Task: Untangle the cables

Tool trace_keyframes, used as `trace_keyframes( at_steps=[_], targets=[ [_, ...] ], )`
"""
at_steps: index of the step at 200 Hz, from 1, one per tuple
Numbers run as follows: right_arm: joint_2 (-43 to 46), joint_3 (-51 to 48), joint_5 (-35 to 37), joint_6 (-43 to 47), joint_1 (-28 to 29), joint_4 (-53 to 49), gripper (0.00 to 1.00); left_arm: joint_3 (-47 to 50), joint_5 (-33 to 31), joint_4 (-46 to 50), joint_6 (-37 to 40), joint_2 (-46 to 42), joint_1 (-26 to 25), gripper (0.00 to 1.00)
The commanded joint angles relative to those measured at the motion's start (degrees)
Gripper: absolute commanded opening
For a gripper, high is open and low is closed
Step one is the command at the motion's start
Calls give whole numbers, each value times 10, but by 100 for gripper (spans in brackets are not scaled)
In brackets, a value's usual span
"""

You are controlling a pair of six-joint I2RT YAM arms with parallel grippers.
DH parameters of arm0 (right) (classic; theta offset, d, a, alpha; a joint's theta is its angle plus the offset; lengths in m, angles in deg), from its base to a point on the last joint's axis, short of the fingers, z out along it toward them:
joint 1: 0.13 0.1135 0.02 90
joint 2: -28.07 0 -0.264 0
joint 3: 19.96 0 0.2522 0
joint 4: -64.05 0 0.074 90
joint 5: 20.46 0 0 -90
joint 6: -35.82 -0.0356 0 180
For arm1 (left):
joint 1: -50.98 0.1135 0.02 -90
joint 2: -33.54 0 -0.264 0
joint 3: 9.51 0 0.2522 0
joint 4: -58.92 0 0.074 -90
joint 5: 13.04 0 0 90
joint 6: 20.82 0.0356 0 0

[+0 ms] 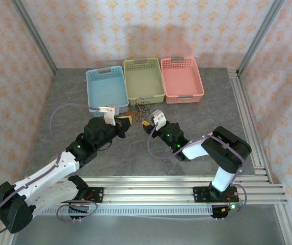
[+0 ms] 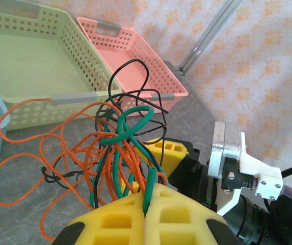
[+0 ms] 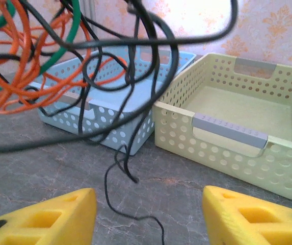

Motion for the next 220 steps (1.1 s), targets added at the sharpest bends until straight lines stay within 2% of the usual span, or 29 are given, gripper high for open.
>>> trace_keyframes(
  at_steps=[1, 32, 46, 60, 80, 131, 188, 205, 220],
  targets=[
    [3, -13, -17, -5, 1, 57, 60, -8, 32, -26, 3, -2, -7, 0],
    [-2, -13, 3, -5, 1, 66, 59, -9, 50, -39, 3, 18, -9, 0],
    [-2, -15, 12, -4, 1, 67, 54, -11, 57, -42, 5, 23, -14, 0],
    [-2, -15, 9, -4, 1, 67, 38, -12, 52, -39, 8, 20, -19, 0],
    [-3, -13, 6, -4, 1, 63, 0, -13, 43, -32, 13, 15, -19, 0],
    [0, -6, 25, -1, 1, 33, 0, -12, 4, -12, 17, 6, -19, 0],
    [-1, -5, 23, -6, 1, 32, 0, -15, 9, -12, 17, 8, -19, 0],
    [-1, -4, 24, -7, 1, 31, 24, -14, 17, -16, 16, 8, -19, 0],
    [-1, -3, 25, -7, 1, 29, 33, -13, 21, -21, 15, 8, -20, 0]
  ],
)
